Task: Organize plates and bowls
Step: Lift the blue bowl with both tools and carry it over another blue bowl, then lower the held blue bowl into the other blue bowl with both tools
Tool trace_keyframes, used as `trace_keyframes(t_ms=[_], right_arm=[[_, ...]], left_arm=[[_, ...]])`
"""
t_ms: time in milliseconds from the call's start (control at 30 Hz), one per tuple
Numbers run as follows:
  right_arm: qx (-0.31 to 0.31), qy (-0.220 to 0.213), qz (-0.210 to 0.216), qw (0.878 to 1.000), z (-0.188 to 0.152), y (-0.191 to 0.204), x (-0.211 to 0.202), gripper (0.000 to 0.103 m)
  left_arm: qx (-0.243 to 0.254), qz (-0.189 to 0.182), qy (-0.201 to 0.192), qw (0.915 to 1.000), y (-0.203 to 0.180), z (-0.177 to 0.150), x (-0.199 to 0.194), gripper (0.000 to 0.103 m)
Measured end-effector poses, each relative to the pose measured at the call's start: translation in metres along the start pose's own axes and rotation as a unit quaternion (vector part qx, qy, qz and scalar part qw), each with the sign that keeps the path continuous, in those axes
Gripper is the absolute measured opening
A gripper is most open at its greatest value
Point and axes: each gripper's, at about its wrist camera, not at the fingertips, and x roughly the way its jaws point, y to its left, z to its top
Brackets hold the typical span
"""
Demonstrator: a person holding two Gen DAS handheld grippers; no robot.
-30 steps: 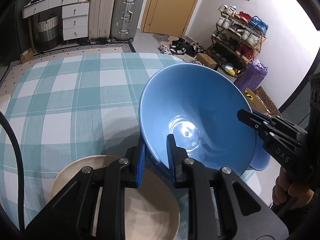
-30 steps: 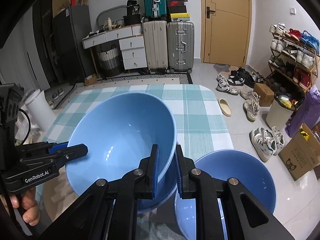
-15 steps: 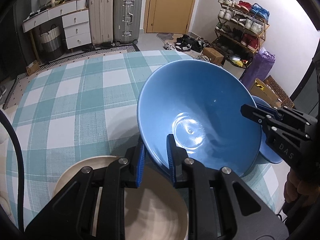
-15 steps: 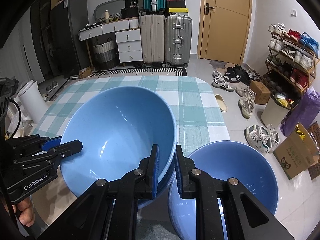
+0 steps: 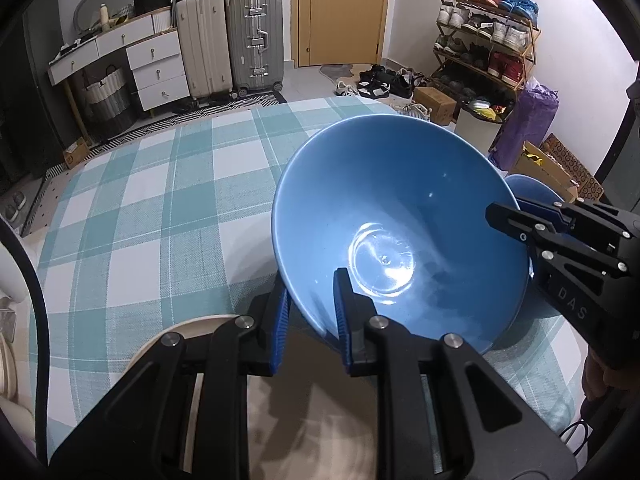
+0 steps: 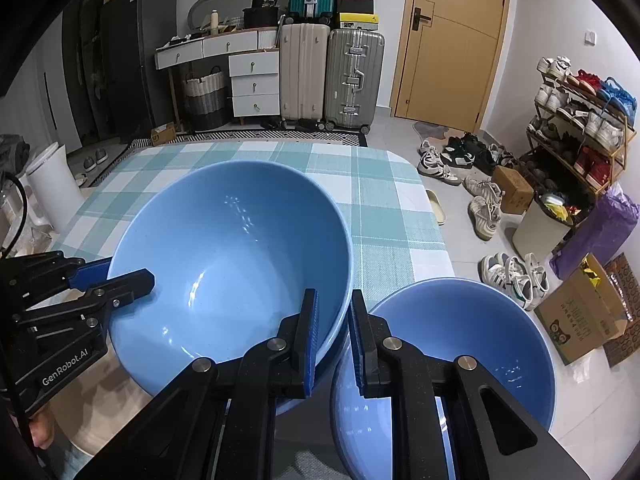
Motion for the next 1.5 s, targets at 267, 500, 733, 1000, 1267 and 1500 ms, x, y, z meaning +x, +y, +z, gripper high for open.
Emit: trace_keyframes(t_ms=[267, 500, 733, 1000, 1267, 1500], right_arm=[[-0.017, -0.001, -0.015, 1.0, -0.005, 0.004, 0.006, 0.015], [-0.023, 0.0, -0.022, 0.999, -0.009, 0.005, 0.009, 0.015], [-0.018, 0.002, -0.021, 1.0, -0.013, 0.002, 0.011, 0.015], [-0.016, 0.009, -0.014, 1.0, -0.012, -0.002, 0.012, 0.015], [0.026, -0.01, 0.006, 1.0, -0.005, -0.03, -0.016, 0.048], [0.128, -0.042, 0.068, 0.989, -0.016, -0.072, -0.059, 0.089]], left_arm=[[0.012, 0.013, 0.0, 0.9998, 0.0, -0.001, 0.002, 0.018], [0.021, 0.014, 0.007, 0.9997, -0.001, -0.003, 0.005, 0.021], [0.014, 0.003, 0.013, 0.9998, 0.003, -0.005, 0.009, 0.021], [-0.029, -0.06, 0.028, 0.9974, 0.02, -0.002, 0.014, 0.029], [-0.085, -0.1, 0.005, 0.9913, 0.044, -0.002, -0.007, 0.071], [-0.08, -0.124, -0.013, 0.989, 0.02, -0.017, -0.044, 0.102]])
